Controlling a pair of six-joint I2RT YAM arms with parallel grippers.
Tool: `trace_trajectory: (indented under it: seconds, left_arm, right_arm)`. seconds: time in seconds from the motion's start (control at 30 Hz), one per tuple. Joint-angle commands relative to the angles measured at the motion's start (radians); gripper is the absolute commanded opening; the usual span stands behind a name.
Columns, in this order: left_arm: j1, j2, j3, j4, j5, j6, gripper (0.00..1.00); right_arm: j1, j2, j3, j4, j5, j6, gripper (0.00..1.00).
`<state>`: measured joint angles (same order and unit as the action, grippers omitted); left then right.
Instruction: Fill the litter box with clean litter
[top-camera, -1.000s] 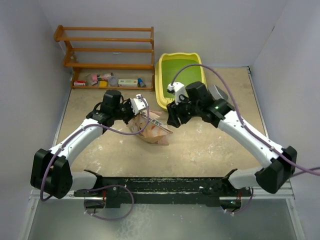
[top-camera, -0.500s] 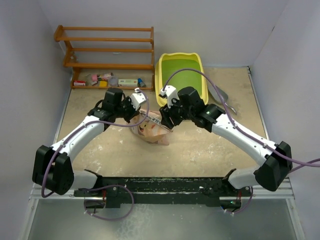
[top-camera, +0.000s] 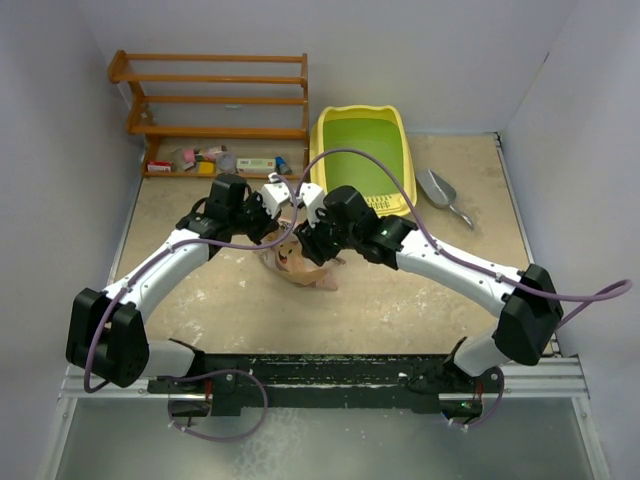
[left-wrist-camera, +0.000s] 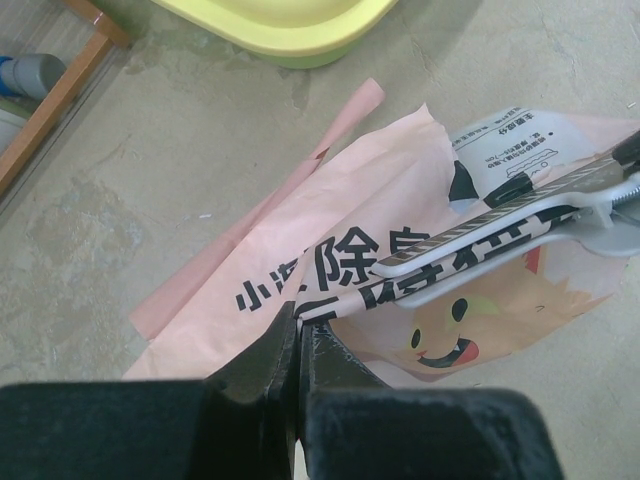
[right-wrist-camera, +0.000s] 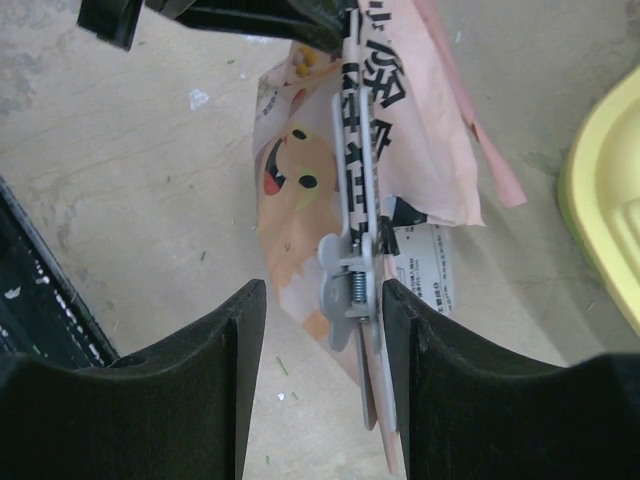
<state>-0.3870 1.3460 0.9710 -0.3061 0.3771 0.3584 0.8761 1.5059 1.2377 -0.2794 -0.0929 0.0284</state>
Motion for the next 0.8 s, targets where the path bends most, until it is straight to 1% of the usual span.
trace_trajectory:
  seconds: [0.0,0.13,0.33,0.43,0.5,0.63,0.7,0.77]
  left_arm:
    - [-0.006,-0.043,0.048,0.075,0.019,-0.033,0.0]
    - [-0.009,-0.044,0.049,0.077,0.025,-0.033,0.0]
    - [-0.009,-0.044,0.049,0.078,0.016,-0.033,0.0]
    - [-0.009,-0.042,0.049,0.08,0.024,-0.037,0.0]
    - [-0.011,-0.039,0.049,0.082,0.031,-0.039,0.0]
    - [-0.011,-0.031,0.053,0.082,0.038,-0.044,0.0]
    - [-0.01,-0.029,0.052,0.083,0.041,-0.048,0.0]
    - [-0.012,-0.027,0.053,0.086,0.043,-0.054,0.0]
  right_arm:
    - [0.004,-0.039,-0.002,0.08,0.068,0.029,0.51]
    - [0.004,-0.061,-0.038,0.109,0.119,0.035,0.46]
    - [0.004,-0.077,-0.071,0.113,0.14,0.037,0.4]
    - [0.004,-0.105,-0.11,0.143,0.179,0.051,0.33]
    - [0.004,-0.145,-0.148,0.179,0.216,0.067,0.23]
    - [0.004,-0.234,-0.254,0.28,0.263,0.1,0.08]
    - [0.004,-0.277,-0.304,0.314,0.252,0.126,0.0]
    - [0.003,-0.306,-0.333,0.325,0.229,0.147,0.0]
